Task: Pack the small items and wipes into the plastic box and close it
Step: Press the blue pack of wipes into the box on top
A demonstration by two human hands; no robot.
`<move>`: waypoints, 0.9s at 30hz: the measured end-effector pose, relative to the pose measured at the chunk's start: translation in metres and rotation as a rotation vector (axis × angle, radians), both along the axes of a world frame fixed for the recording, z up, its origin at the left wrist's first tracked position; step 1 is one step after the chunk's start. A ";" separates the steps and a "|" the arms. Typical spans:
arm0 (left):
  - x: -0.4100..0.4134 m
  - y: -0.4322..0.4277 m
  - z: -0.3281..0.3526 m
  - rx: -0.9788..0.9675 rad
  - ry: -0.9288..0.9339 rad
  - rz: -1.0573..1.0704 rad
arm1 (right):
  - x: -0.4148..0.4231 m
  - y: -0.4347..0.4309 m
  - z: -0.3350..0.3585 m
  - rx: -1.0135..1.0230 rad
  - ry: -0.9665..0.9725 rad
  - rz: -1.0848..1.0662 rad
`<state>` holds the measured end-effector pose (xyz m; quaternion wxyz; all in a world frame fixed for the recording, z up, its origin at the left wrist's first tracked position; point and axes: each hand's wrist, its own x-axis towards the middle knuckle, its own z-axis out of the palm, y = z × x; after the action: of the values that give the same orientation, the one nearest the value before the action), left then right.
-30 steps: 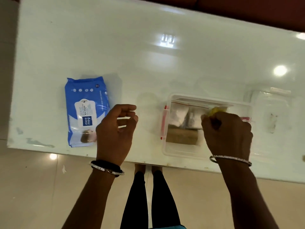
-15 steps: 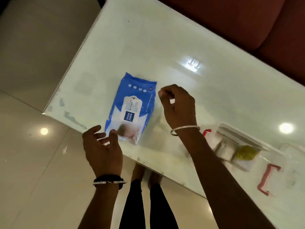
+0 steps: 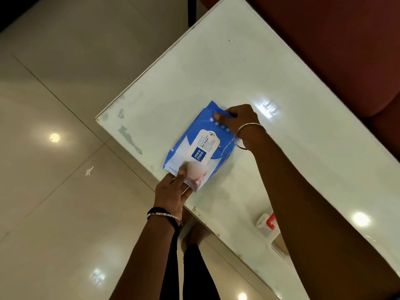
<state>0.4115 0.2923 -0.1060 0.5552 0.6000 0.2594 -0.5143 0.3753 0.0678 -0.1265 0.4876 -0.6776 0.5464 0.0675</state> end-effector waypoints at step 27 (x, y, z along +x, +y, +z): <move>-0.021 -0.015 0.036 -0.360 -0.137 -0.520 | -0.193 0.104 0.094 0.269 -0.714 -0.939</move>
<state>0.3901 0.2775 -0.0698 0.5185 0.5717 -0.0359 -0.6349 0.1818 0.1717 -0.0321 0.7001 -0.2772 0.5762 -0.3179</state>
